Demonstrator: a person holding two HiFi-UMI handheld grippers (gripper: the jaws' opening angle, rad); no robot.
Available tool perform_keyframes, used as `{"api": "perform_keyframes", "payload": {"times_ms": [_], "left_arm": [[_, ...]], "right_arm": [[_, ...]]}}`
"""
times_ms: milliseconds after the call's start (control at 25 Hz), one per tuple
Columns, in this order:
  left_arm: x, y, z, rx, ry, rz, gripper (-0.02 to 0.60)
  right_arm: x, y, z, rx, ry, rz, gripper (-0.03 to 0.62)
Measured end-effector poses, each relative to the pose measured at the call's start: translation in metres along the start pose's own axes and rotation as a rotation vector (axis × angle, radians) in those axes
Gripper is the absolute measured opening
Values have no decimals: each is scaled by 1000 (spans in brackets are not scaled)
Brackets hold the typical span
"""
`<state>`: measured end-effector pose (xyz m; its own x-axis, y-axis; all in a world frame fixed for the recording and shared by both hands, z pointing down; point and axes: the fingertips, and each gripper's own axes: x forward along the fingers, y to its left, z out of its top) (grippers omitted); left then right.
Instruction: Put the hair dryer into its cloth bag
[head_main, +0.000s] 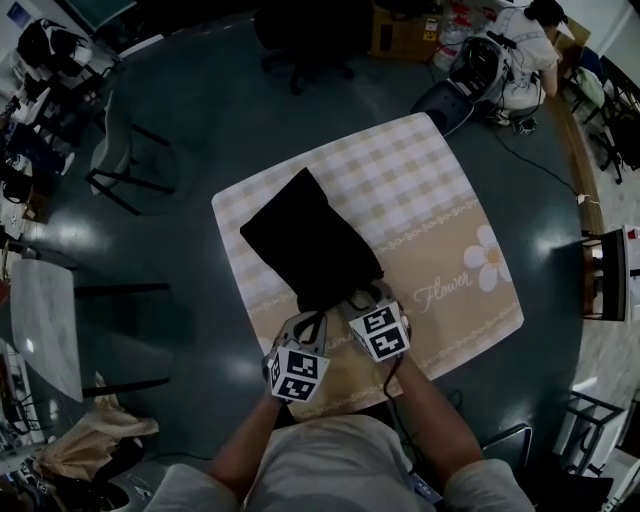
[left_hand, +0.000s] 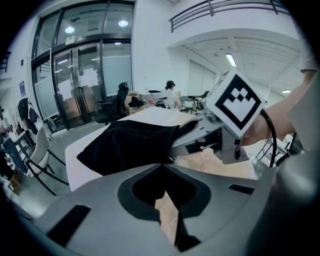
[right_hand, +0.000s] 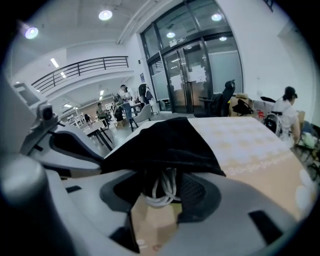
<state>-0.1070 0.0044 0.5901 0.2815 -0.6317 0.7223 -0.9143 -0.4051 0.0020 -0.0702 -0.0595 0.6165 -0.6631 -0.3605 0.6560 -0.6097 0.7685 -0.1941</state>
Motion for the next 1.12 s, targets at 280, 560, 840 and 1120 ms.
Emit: {"api": "perform_keyframes", "payload": {"times_ms": [280, 560, 840, 1120], "left_arm": [[-18, 4, 8, 23, -50, 63, 114], [-11, 13, -46, -68, 43, 134, 158], [26, 4, -56, -76, 81, 166, 162], [14, 20, -50, -122, 24, 223, 28]], "right_arm": [[-65, -22, -6, -229, -56, -61, 164], [-43, -72, -24, -391, 37, -97, 204], [-17, -78, -24, -386, 27, -81, 146], [-30, -56, -6, -373, -54, -5, 21]]}}
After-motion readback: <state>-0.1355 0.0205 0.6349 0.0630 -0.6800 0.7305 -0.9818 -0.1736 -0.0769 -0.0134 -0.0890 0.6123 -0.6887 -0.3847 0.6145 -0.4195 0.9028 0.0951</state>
